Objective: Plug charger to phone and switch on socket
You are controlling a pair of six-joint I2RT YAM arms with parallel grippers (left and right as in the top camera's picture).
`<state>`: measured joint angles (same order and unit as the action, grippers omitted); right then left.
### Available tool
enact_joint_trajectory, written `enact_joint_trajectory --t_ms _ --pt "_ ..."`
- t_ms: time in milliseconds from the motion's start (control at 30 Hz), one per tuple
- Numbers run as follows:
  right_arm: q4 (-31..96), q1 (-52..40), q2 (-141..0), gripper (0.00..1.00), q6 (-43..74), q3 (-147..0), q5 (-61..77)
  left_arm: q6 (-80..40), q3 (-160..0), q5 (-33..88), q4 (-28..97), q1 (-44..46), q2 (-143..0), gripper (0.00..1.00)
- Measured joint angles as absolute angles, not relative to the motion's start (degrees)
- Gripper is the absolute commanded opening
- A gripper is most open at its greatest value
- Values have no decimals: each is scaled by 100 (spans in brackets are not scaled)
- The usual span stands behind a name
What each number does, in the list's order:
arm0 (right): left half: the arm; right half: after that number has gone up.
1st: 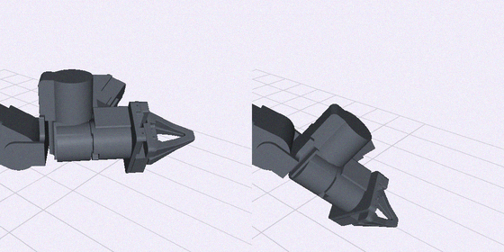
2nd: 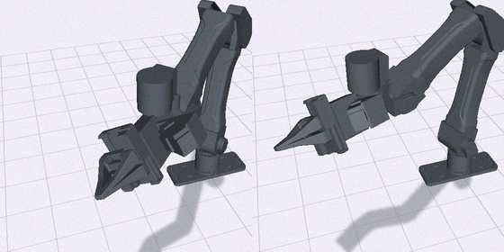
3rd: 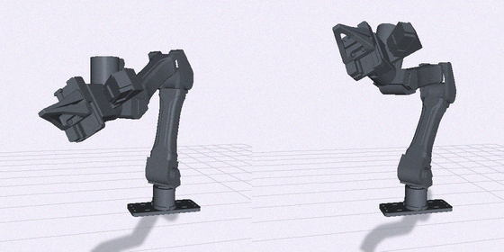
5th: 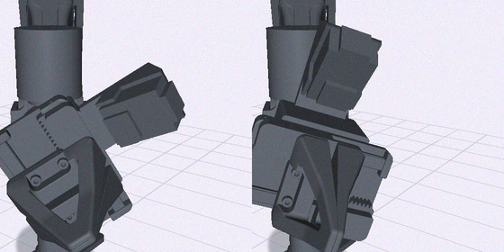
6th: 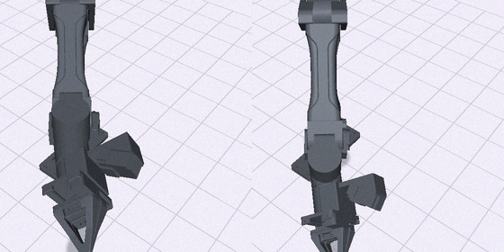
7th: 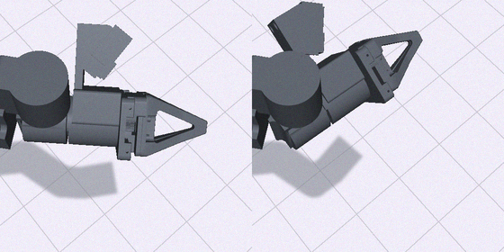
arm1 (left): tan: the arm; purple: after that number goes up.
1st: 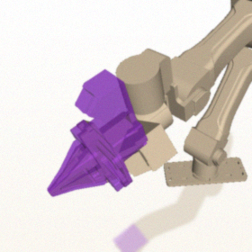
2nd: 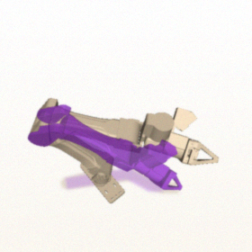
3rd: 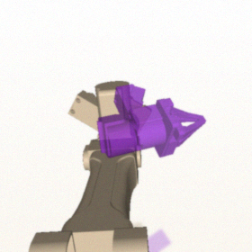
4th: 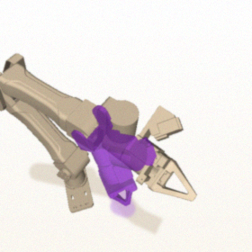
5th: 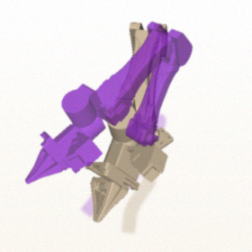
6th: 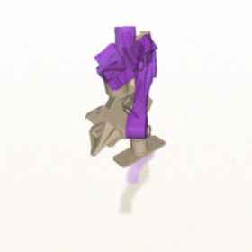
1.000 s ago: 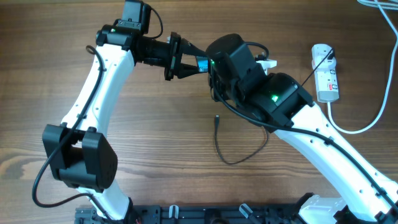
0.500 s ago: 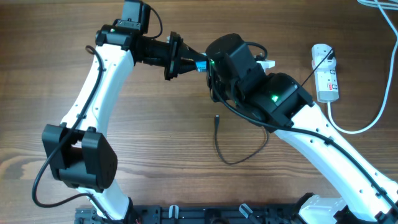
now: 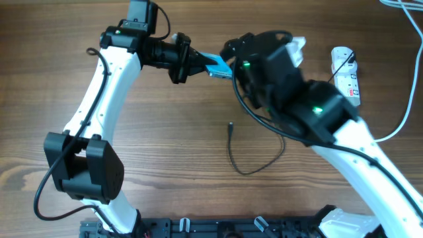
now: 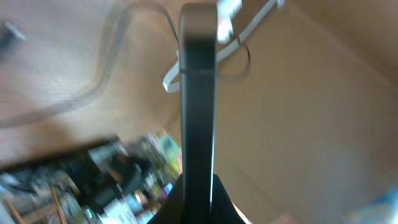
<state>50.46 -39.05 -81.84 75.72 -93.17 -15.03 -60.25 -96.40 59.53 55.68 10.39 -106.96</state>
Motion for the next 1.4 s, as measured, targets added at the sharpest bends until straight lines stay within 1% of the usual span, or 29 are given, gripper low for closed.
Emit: enact_joint_trajectory --t_ms 67,133,200,300,400,567,767,833,867,933,1000,1100,1133,1167,1400 --pt "5345 -3780 -7990 100 6075 -9327 -1448 -5728 -9640 5304 5686 926 -10696 4" --pt "5782 -3743 -7959 100 5258 -9345 -1411 -5559 -9640 4600 5953 864 -10696 4" --pt "6248 -3745 -8020 100 4748 -9347 -1385 -5487 -9640 3837 6204 856 -10696 4" --pt "6654 -3743 -8197 100 4388 -9233 -1352 -5411 -9640 2687 6473 867 -10696 4" --pt "6563 -3739 -8536 99 4230 -8790 -1175 -5382 -9640 1831 6626 867 -10696 4" --pt "6163 -3739 -9389 98 4150 -8267 -495 -5358 -9640 561 6884 867 -10696 4" --pt "6064 -3739 -10095 99 4093 -8219 45 -5258 -9640 -215 6973 843 -10696 4" --pt "6058 -3739 -10291 90 4084 -8217 115 -5186 -9640 -408 7011 823 -10696 4" --pt "5992 -3739 -10490 84 4093 -8215 165 -5159 -9640 -545 7050 805 -10696 4" --pt "5876 -3739 -10645 83 4082 -8202 220 -5111 -9640 -913 7107 727 -10696 4" --pt "5704 -3745 -10790 77 4064 -8197 281 -5074 -9640 -1153 7220 620 -10696 4" --pt "5561 -3767 -10954 74 4154 -8197 303 -5039 -9640 -1284 7328 515 -10696 4" --pt "5522 -3774 -11006 70 4226 -8187 301 -5037 -9640 -1310 7347 499 -10696 4" --pt "5500 -3774 -11052 68 4311 -8180 298 -5022 -9640 -1356 7373 484 -10696 4" --pt "5411 -3774 -11489 62 4563 -8060 296 -5019 -9640 -1389 7439 480 -10696 4"
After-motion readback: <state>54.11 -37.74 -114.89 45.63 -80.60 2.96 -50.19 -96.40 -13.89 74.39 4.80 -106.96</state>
